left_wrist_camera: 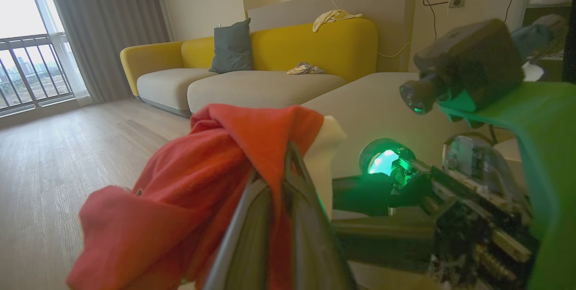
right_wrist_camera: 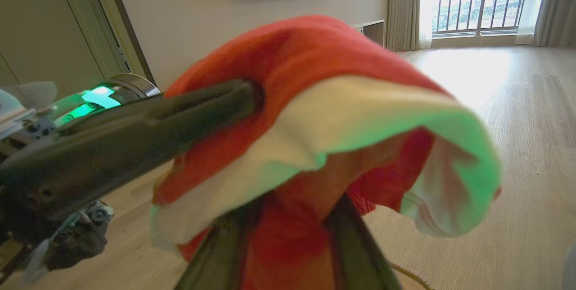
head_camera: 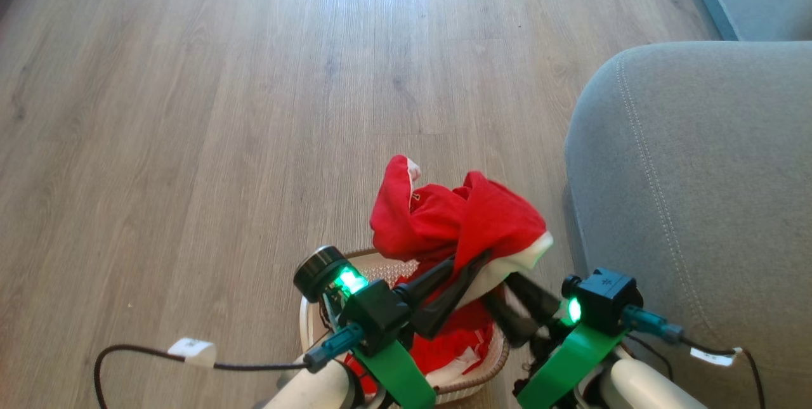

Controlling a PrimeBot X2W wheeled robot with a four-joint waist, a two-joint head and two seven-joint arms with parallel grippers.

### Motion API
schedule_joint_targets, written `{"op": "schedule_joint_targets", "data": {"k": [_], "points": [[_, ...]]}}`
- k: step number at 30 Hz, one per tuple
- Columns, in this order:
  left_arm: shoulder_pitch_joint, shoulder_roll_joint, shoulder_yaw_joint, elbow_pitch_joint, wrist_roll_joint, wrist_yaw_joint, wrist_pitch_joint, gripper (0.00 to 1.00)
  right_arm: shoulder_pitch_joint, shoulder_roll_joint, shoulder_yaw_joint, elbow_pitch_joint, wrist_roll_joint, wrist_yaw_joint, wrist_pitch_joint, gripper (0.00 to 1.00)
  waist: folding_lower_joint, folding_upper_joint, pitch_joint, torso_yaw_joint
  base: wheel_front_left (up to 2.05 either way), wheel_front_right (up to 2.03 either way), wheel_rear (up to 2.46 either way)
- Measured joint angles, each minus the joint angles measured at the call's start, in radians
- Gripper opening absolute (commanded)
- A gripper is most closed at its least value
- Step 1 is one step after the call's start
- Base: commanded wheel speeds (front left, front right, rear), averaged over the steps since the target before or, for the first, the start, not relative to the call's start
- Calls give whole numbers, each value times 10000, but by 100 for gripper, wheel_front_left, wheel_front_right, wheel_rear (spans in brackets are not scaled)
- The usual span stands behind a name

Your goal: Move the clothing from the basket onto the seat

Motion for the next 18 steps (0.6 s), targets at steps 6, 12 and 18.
{"op": "schedule_joint_targets", "data": {"k": [6, 12, 18], "points": [[0, -15, 58, 0, -88, 0, -2, 16, 6, 81, -384, -280, 67, 0, 0, 0, 0, 0, 35, 27, 0, 0, 0], [1, -54, 311, 25, -86, 0, -31, 100, 53, 336, -1035, -489, -82, 0, 0, 0, 0, 0, 108, 30, 0, 0, 0], [12, -86, 537, 169, -52, 0, -31, 100, 176, 591, -2086, -644, -654, 0, 0, 0, 0, 0, 65, 29, 0, 0, 0]]}}
